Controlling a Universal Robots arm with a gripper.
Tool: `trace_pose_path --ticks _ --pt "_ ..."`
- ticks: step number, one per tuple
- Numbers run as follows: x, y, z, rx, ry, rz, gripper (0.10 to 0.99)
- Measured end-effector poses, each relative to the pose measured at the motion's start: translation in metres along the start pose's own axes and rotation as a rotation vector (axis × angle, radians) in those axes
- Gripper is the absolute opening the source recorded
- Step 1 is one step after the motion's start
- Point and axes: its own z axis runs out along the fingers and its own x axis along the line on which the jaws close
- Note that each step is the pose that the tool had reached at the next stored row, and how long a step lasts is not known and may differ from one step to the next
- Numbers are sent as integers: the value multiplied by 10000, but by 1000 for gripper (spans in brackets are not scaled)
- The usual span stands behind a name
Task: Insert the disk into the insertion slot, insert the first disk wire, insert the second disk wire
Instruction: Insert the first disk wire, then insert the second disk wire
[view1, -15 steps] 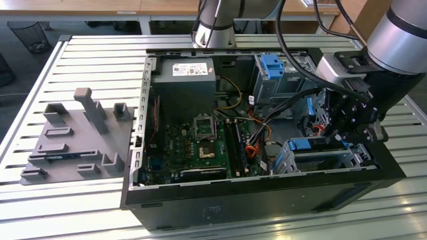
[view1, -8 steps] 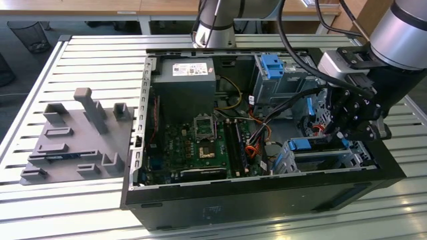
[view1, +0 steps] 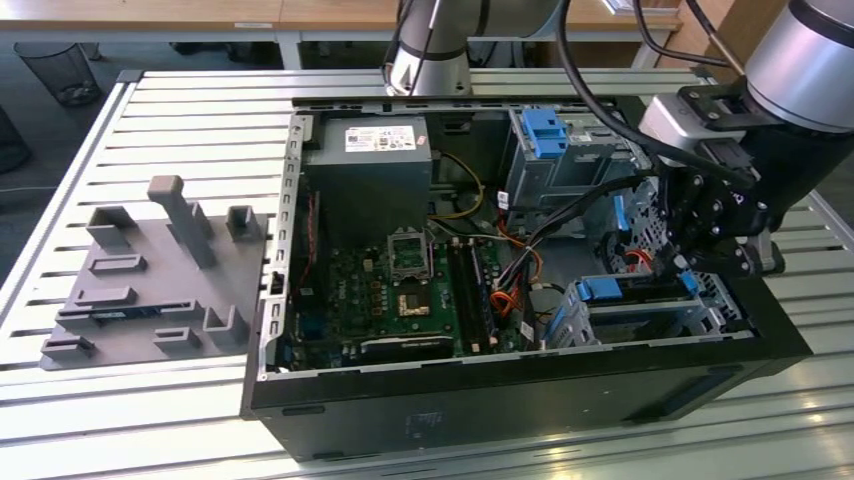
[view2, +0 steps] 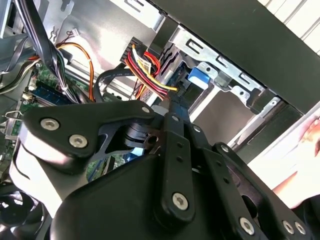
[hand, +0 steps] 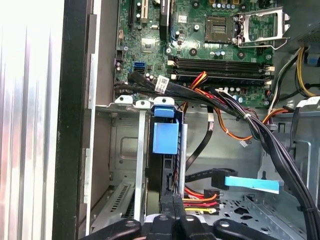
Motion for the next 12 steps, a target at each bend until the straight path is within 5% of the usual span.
trace_pose_path --ticks 1,12 --pt "0 0 -2 0 -1 0 106" --pt "0 0 -21 0 -1 -1 106"
